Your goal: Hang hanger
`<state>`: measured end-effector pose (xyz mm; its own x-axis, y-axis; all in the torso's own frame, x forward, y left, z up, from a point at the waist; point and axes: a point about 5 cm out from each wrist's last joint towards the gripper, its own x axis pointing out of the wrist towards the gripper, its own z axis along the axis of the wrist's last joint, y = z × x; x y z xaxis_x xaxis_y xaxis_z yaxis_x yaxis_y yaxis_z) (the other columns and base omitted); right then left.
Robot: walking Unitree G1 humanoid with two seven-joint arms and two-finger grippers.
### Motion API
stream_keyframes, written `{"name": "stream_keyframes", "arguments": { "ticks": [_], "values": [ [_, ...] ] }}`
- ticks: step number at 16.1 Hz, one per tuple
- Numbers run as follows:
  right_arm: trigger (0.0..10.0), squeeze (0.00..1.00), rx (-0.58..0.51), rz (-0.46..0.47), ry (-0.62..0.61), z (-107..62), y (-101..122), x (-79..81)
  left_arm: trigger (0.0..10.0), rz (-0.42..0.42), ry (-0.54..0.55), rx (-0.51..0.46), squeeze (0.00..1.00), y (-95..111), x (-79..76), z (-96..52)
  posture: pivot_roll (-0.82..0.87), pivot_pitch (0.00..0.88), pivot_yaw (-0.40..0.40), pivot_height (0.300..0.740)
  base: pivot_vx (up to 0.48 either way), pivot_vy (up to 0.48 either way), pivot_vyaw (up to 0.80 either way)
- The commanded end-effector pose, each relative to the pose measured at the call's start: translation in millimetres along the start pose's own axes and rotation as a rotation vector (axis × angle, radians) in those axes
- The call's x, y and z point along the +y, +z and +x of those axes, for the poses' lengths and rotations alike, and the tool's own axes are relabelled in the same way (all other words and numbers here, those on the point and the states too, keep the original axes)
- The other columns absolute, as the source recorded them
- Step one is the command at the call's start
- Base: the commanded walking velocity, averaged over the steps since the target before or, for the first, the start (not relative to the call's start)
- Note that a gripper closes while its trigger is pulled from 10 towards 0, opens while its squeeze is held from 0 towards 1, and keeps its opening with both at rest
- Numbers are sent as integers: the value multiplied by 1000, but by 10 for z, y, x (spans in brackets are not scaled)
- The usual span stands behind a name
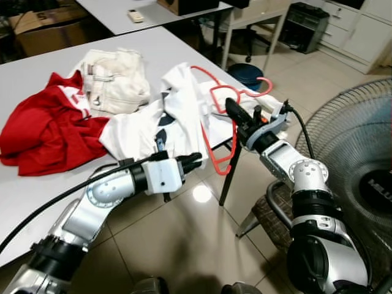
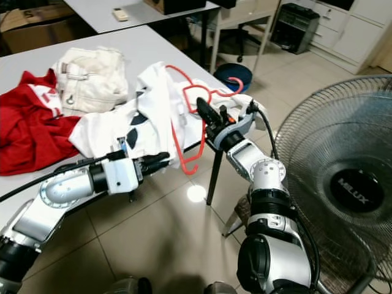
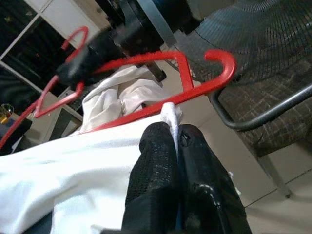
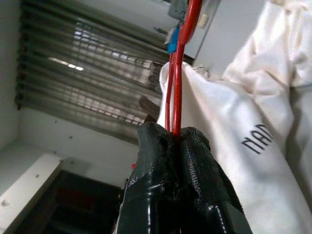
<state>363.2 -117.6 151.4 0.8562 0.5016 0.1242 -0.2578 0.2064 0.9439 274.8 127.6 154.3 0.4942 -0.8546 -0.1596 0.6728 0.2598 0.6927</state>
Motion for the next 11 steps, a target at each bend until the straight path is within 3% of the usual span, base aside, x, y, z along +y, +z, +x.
{"name": "stream_keyframes", "arguments": {
  "ticks": [1,6,10,11],
  "values": [
    [10000,0,-55,-4,-4,52,68,45,0,-17,-9,-46,0,55,-36,-3,-81,57,11,740,0,0,0],
    [10000,0,-167,124,-6,158,156,84,0,-51,-113,-21,0,-10,-230,-100,-73,57,15,740,0,0,0],
    [10000,0,-189,103,-28,265,147,122,0,-63,-112,-52,0,40,-216,-67,-69,62,19,740,0,0,0],
    [10000,0,-182,56,-42,311,121,141,0,-69,-96,-63,0,58,-196,-50,-68,63,20,740,0,0,0]
  ]
}}
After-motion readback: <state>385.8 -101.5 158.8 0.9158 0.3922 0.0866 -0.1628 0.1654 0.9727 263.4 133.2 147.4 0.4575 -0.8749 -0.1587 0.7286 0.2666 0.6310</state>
